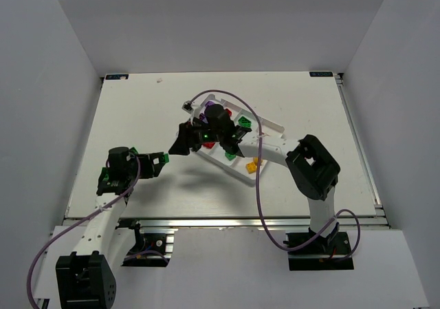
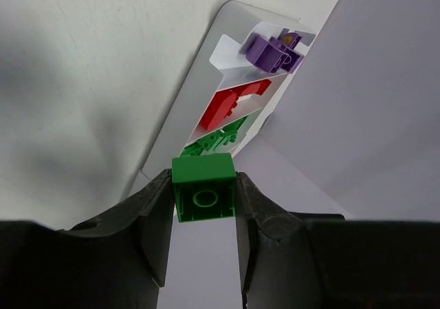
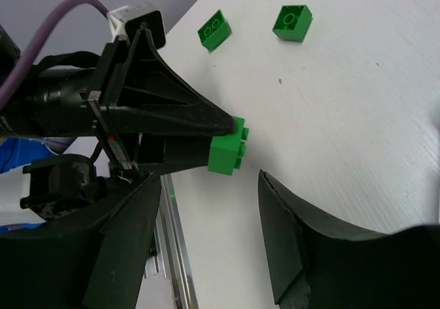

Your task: Sort the legos into containers by color

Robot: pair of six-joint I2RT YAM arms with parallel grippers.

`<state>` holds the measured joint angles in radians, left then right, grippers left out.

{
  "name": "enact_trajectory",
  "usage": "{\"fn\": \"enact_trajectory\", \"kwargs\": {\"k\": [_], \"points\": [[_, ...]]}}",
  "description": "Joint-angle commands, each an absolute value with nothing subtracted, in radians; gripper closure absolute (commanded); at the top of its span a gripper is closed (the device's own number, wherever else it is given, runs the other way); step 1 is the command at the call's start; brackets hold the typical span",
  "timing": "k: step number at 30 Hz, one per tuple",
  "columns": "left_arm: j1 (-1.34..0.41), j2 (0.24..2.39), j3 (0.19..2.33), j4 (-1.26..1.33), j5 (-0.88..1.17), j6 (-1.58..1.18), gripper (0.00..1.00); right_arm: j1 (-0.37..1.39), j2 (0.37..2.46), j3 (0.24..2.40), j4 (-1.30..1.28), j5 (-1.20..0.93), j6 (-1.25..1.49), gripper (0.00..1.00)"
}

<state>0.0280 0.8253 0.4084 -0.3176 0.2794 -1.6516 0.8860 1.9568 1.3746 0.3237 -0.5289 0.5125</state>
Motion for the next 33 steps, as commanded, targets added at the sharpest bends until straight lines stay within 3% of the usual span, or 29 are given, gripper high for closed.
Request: {"fn": "enact_trajectory", "kwargs": {"k": [1,25,33], "points": [[0.02,0.827,0.419,-0.304,0.262,-1.71,0.92,0.902,1.96,1.428,0.361,-0.502,0.526,0.36],[-0.018,0.782,0.376,-0.242,0.285,-1.756,0.92,0.933,2.121,1.603,0.245,-0.439,0.511,0.4],[-0.018,0.796,0.373,-0.233,0.272,-1.761,0.92,0.943,2.099,1.553,0.244,-0.48,0.515,0.42]]}}
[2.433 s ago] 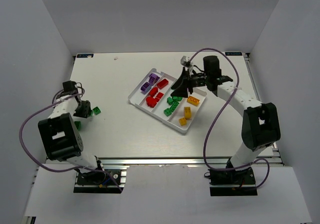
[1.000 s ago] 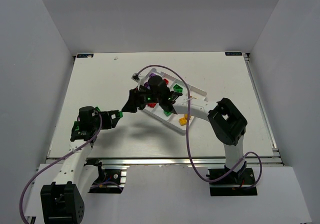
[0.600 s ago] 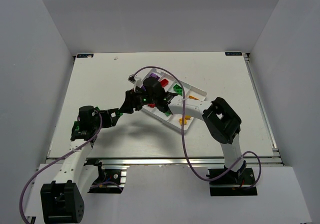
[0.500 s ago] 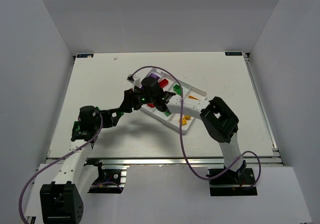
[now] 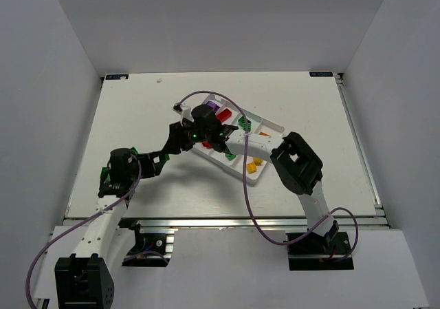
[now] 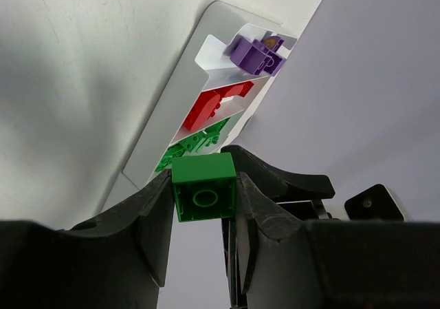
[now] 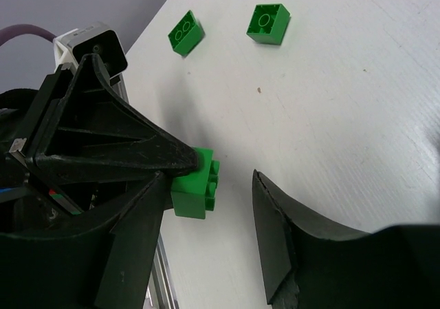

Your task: Sort the legos into containers by color

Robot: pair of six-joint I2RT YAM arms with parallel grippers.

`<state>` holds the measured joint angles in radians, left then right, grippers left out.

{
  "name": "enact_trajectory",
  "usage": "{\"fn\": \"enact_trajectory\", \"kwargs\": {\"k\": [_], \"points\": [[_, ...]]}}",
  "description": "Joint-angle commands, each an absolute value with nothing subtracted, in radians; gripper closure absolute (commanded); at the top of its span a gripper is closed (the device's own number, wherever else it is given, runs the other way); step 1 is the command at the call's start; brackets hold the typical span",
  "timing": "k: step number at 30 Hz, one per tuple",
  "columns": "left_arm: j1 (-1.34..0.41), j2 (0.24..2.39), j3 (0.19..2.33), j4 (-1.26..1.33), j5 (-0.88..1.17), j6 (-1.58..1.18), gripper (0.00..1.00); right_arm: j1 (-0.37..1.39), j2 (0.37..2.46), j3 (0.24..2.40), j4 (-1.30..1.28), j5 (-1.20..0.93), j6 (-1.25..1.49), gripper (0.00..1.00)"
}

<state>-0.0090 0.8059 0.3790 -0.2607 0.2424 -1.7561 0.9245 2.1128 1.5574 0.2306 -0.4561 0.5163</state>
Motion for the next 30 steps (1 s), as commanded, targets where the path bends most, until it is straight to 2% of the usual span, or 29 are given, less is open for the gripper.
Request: {"fn": "enact_trajectory", "kwargs": {"k": [1,5,12,18,19,20,21,23,24,25,26,29,30], "points": [[-0.018,0.802,0.374,-0.23,0.272,-1.763,0.92,0.942,2.08,1.537,0.255,-0.488,0.512,0.42],[-0.018,0.827,0.376,-0.212,0.275,-1.761,0.92,0.943,2.046,1.476,0.321,-0.52,0.517,0.44],[-0.018,0.847,0.399,-0.193,0.287,-1.758,0.92,0.945,2.075,1.508,0.304,-0.519,0.525,0.45],[-0.018,0.825,0.384,-0.207,0.291,-1.763,0.91,0.946,2.092,1.531,0.331,-0.503,0.526,0.52],[-0.018,0.815,0.38,-0.207,0.293,-1.769,0.89,0.946,2.095,1.534,0.336,-0.502,0.525,0.55],[-0.018,0.808,0.377,-0.206,0.29,-1.772,0.86,0.946,2.097,1.534,0.34,-0.502,0.525,0.64],[-0.018,0.804,0.37,-0.206,0.29,-1.775,0.82,0.946,2.097,1.529,0.345,-0.503,0.525,0.68],[-0.018,0.796,0.364,-0.199,0.29,-1.781,0.63,0.945,2.095,1.525,0.357,-0.511,0.523,0.82],[-0.018,0.796,0.362,-0.198,0.29,-1.781,0.55,0.943,2.094,1.519,0.359,-0.511,0.517,0.86],[-0.018,0.796,0.365,-0.201,0.29,-1.776,0.43,0.942,2.083,1.511,0.36,-0.509,0.514,0.9],[-0.018,0.802,0.365,-0.207,0.29,-1.772,0.39,0.934,2.077,1.503,0.368,-0.506,0.509,0.95],[-0.018,0.833,0.402,-0.27,0.253,-1.7,0.26,0.904,2.033,1.464,0.367,-0.476,0.473,1.0],[-0.018,0.85,0.42,-0.299,0.224,-1.669,0.24,0.894,2.007,1.454,0.341,-0.454,0.425,1.0]]}}
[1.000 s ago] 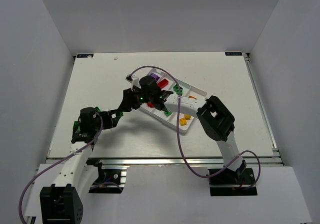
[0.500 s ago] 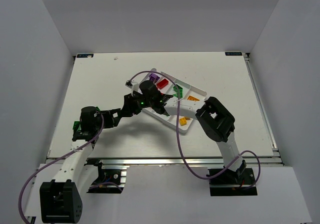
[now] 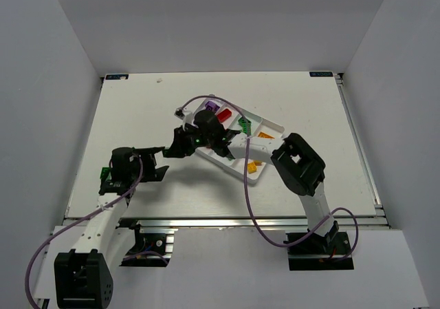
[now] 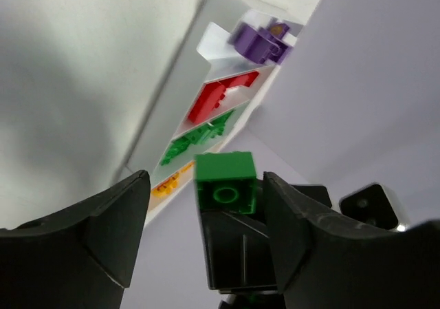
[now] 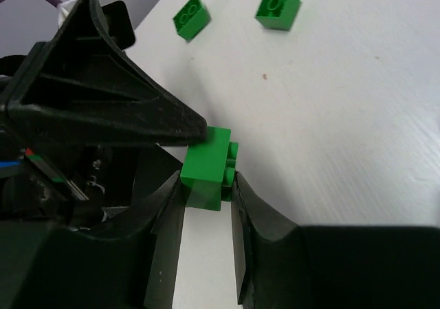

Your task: Sort the legos into containers by color

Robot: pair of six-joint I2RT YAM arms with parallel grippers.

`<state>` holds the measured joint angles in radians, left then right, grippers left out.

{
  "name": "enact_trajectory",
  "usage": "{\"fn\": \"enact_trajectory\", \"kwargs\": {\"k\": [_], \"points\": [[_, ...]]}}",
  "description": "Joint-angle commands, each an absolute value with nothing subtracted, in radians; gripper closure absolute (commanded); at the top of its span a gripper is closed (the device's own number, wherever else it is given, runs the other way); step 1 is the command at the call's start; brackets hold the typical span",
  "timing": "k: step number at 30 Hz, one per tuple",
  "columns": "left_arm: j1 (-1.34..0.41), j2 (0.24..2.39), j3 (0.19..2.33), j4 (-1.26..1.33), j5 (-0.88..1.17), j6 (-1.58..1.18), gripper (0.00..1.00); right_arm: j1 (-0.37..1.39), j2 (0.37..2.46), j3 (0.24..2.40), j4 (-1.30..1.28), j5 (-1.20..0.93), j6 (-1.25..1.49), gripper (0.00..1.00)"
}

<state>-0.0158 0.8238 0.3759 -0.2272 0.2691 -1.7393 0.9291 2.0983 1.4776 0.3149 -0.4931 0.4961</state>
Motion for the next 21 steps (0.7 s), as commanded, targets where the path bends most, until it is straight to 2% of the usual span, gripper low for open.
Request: {"fn": "enact_trajectory", "kwargs": {"k": [1,7,12,18,21], "points": [[-0.017,0.894,0.457,-0.352,0.212,-1.601,0.19,0.872,1.99,1.436,0.324,-0.443,0.396,1.0],[-0.017,1.023,0.575,-0.452,0.112,-1.344,0.18,0.804,1.801,1.286,0.227,-0.318,0.096,1.0],[-0.015,1.101,0.767,-0.581,-0.089,-1.079,0.17,0.713,1.695,1.181,0.088,-0.242,-0.093,1.0],[-0.009,1.184,0.923,-0.689,-0.283,-0.875,0.12,0.669,1.71,1.131,0.002,-0.149,-0.279,1.0],[-0.002,1.244,0.962,-0.721,-0.343,-0.812,0.09,0.65,1.764,1.16,-0.087,-0.135,-0.296,0.96]]}}
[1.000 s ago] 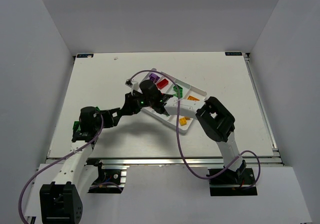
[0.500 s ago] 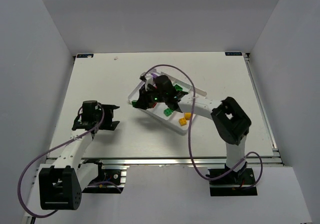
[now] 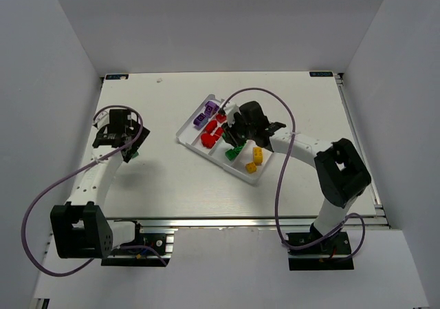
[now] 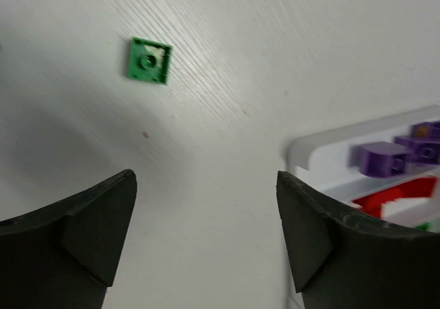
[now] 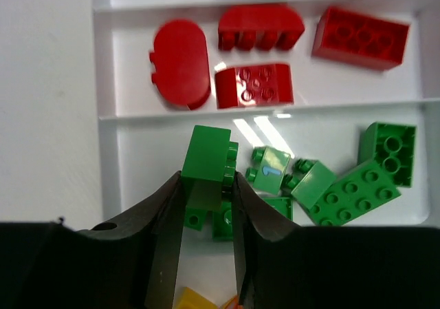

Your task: Sort the legos into containers by color

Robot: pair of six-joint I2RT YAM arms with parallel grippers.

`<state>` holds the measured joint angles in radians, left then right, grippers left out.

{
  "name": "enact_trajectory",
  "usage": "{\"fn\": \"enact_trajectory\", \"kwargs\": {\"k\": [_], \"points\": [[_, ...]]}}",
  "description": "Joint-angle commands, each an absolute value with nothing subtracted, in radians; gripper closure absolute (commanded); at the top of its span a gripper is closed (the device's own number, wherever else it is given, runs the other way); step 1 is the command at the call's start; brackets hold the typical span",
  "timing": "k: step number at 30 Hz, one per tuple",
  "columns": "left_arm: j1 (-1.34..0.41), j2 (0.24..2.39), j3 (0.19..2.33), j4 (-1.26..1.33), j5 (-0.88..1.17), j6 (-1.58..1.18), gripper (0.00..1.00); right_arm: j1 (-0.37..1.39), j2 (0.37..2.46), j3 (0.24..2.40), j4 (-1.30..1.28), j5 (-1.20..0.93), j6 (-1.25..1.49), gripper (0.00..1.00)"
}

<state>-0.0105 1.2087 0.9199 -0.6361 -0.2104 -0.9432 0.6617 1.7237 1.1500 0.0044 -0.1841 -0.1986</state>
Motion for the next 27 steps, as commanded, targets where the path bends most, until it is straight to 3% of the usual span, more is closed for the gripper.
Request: {"fn": "enact_trajectory", "kwargs": {"k": [1,3,6,7,10,17,22,27], "points": [[-0.002,1.261,0.982,-0.727,-0.356,-0.783,0.09,0.647,1.776,1.181,-0.104,-0.132,-0.296,0.94],[-0.002,1.316,0.997,-0.752,-0.392,-0.764,0.06,0.635,1.799,1.195,-0.133,-0.126,-0.295,0.9],[0.034,1.376,1.009,-0.755,-0.406,-0.746,0.05,0.629,1.805,1.189,-0.124,-0.118,-0.308,0.7],[0.037,1.385,1.009,-0.749,-0.408,-0.742,0.05,0.629,1.805,1.184,-0.118,-0.117,-0.317,0.54],[0.052,1.428,1.025,-0.712,-0.402,-0.729,0.05,0.624,1.804,1.186,-0.104,-0.117,-0.324,0.33],[0.075,1.587,1.143,-0.696,-0.381,-0.612,0.06,0.594,1.734,1.183,-0.112,-0.288,-0.38,0.25],[0.078,1.675,1.181,-0.654,-0.316,-0.52,0.14,0.551,1.646,1.171,-0.163,-0.512,-0.477,0.25],[0.078,1.707,1.16,-0.624,-0.252,-0.52,0.21,0.526,1.615,1.152,-0.144,-0.571,-0.466,0.27]]}}
